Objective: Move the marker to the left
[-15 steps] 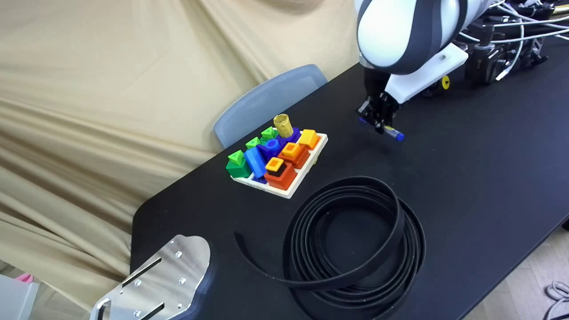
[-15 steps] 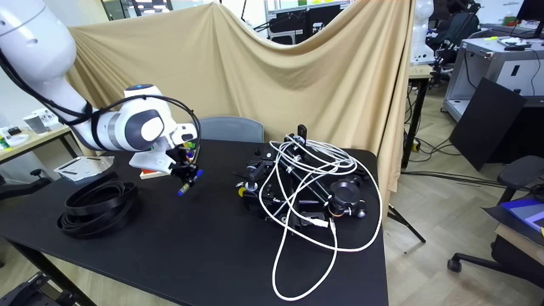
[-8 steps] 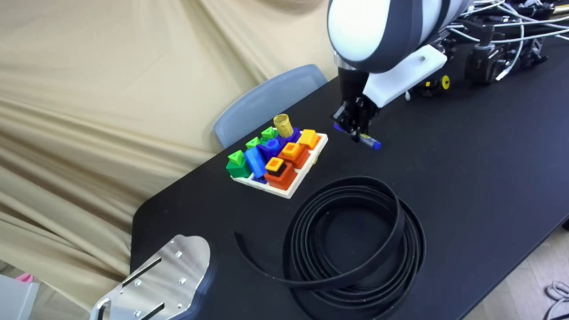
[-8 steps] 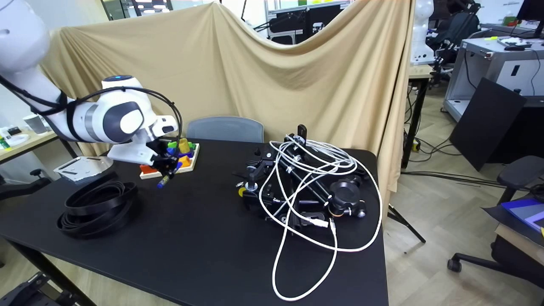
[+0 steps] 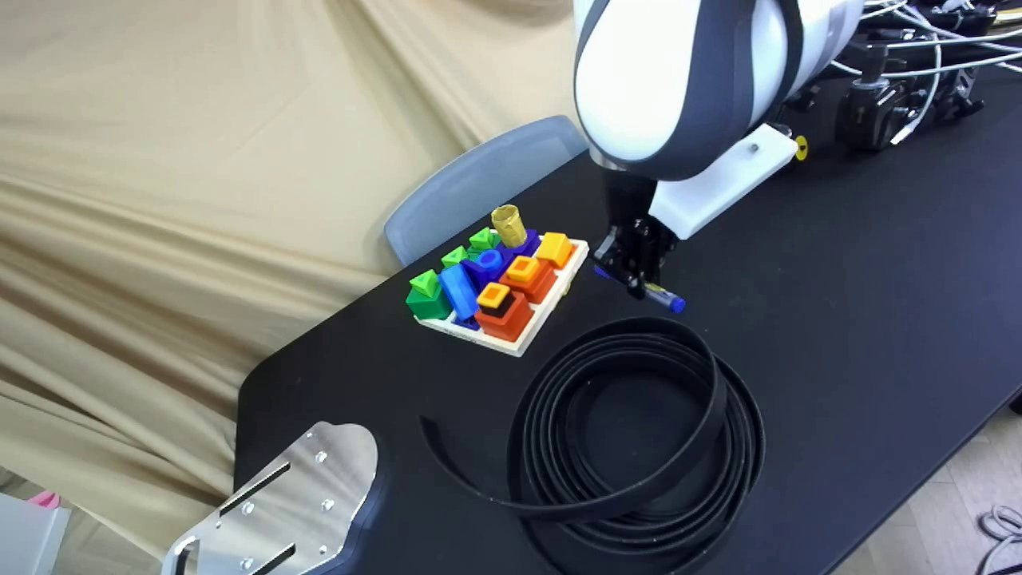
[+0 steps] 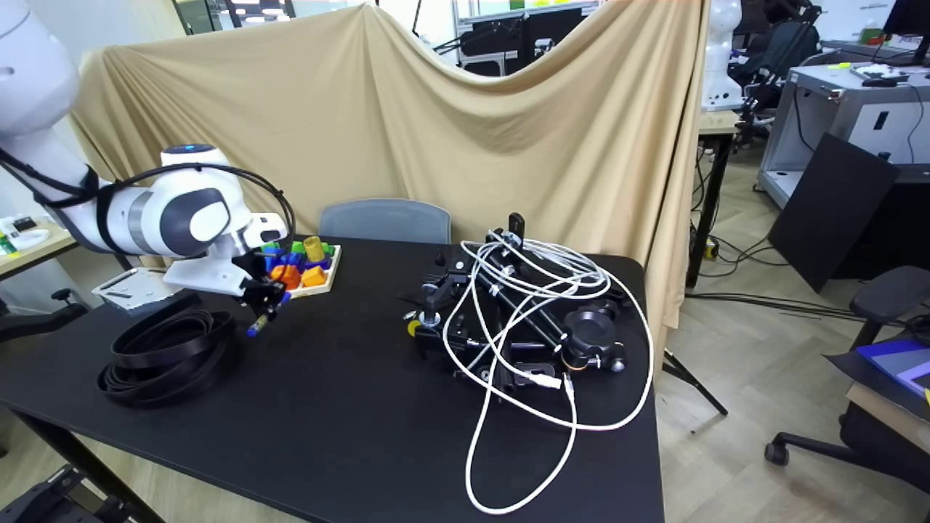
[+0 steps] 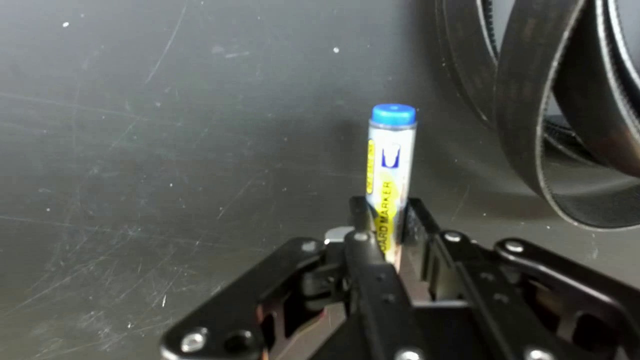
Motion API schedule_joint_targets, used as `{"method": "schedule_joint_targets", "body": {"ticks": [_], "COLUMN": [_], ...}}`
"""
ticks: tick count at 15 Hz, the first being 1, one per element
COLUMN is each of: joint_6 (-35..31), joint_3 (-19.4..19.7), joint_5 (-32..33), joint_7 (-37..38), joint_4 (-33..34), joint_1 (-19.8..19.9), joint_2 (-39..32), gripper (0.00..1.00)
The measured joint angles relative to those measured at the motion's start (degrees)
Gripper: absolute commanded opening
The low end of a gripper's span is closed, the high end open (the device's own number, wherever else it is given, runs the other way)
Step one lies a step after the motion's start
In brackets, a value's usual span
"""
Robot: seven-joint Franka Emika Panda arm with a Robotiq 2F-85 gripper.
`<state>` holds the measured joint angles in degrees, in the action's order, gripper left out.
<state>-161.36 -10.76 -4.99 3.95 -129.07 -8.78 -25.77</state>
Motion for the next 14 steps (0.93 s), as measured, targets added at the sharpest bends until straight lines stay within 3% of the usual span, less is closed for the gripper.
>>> {"method": "schedule_joint_targets", "body": {"ticks": [4,5,7,14], "joint_6": [-0.09,-0.16,-0.54,-0.84], "joint_3": [0.18,0.27,0.74,1.33], "joint_5": [0.00,0.01,0.17,0.33], "joint_7": [0.00,0.00,0.00,-0.12], "joint_4": [-0.46,-0.57,-0.74,-0.99], "joint_1": [0.00,0.00,-0.16,-0.29], "joint_2": [-1.54,-1.83,-2.32,-2.60], "gripper": [0.05,0.46,0.53,1.00]}}
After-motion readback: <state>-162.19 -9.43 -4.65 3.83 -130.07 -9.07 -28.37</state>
